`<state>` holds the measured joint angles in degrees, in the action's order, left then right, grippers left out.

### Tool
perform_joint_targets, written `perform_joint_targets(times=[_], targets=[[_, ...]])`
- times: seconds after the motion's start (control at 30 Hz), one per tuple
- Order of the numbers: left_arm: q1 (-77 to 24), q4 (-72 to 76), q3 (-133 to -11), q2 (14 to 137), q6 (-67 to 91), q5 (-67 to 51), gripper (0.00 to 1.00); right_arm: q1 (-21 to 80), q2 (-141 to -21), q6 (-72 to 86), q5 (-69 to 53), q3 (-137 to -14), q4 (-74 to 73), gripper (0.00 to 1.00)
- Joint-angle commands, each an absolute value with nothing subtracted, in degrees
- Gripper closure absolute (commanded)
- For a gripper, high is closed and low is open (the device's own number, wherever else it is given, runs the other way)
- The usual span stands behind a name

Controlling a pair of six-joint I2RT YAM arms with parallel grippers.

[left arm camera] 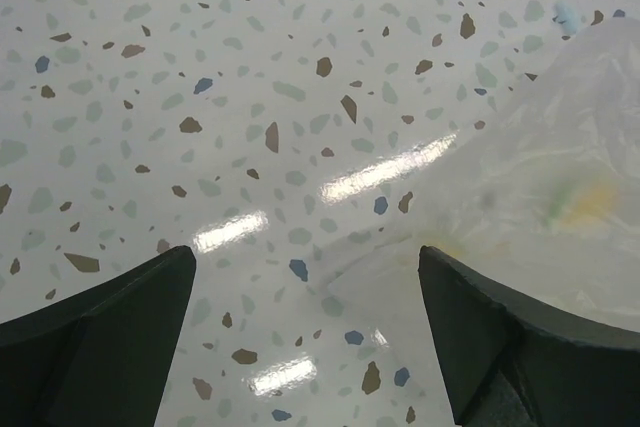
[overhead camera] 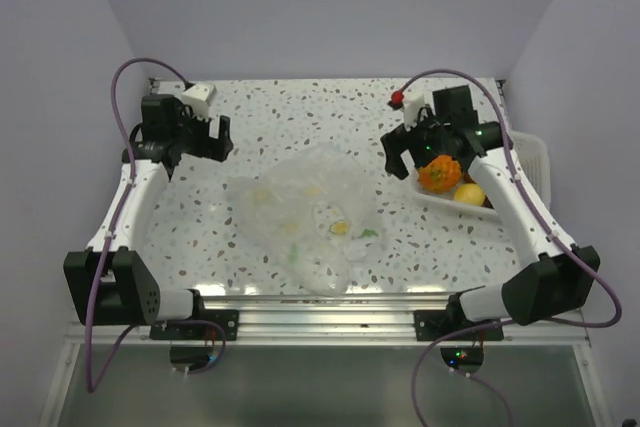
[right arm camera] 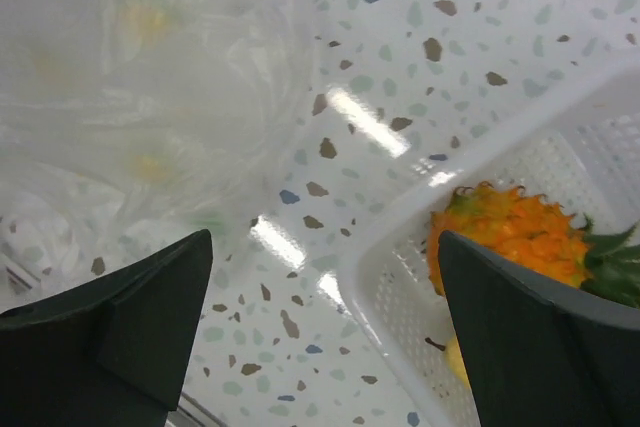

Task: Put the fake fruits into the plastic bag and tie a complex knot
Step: Adjust the plastic bag at the center of the board.

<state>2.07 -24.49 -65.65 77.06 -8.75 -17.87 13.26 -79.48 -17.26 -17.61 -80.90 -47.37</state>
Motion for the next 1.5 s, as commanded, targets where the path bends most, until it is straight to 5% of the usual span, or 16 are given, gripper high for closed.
perform_joint_targets(times=[0.0, 0.3, 0.63, 0.87, 0.9, 1.0, 1.03, 1.13, 1.23, 1.43, 1.47], targets=[[1.8, -24.8, -67.8, 77.3, -8.8, -23.2, 0.0, 20.3, -79.5, -20.1, -17.9, -77.5, -51.2, 0.02], [1.8, -16.5, -55.9, 65.8, -9.3, -37.5, 0.0, 32.6, -82.4, -14.9, -17.8, -69.1, -45.2, 0.09], [1.5, -37.5, -53.2, 66.0, -39.6, -43.9, 0.0, 36.2, -94.2, -6.7, -14.1, -65.5, -34.1, 0.12], [-2.2, -34.6, -45.7, 65.5, -52.6, -38.2, 0.0, 36.1, -98.3, -3.6, -13.9, -67.6, -29.5, 0.56], [-2.9, -32.8, -44.2, 66.0, -52.6, -36.7, 0.0, 36.1, -98.3, -3.3, -13.9, -67.9, -29.2, 0.7], [-3.6, -26.4, -43.5, 69.6, -52.5, -32.4, 0.24, 35.8, -98.4, -2.8, -14.3, -69.7, -28.7, 1.0], [-3.6, -24.5, -44.0, 72.4, -52.3, -30.9, 0.42, 35.6, -98.4, -2.6, -14.2, -70.5, -28.7, 1.0], [-3.3, -26.4, -47.8, 77.1, -54.0, -30.1, 0.76, 33.3, -97.5, -2.6, -15.4, -71.9, -28.2, 1.0], [-2.2, -28.6, -49.7, 78.1, -57.8, -30.7, 1.0, 28.7, -97.6, -3.8, -18.7, -75.0, -29.4, 1.0], [-1.1, -30.8, -51.2, 79.7, -58.7, -29.4, 1.0, 22.3, -99.3, -10.7, -21.7, -81.5, -32.5, 1.0], [-1.1, -32.2, -53.1, 80.4, -58.1, -30.2, 1.0, 22.9, -99.1, -11.9, -24.1, -82.1, -35.7, 0.75]])
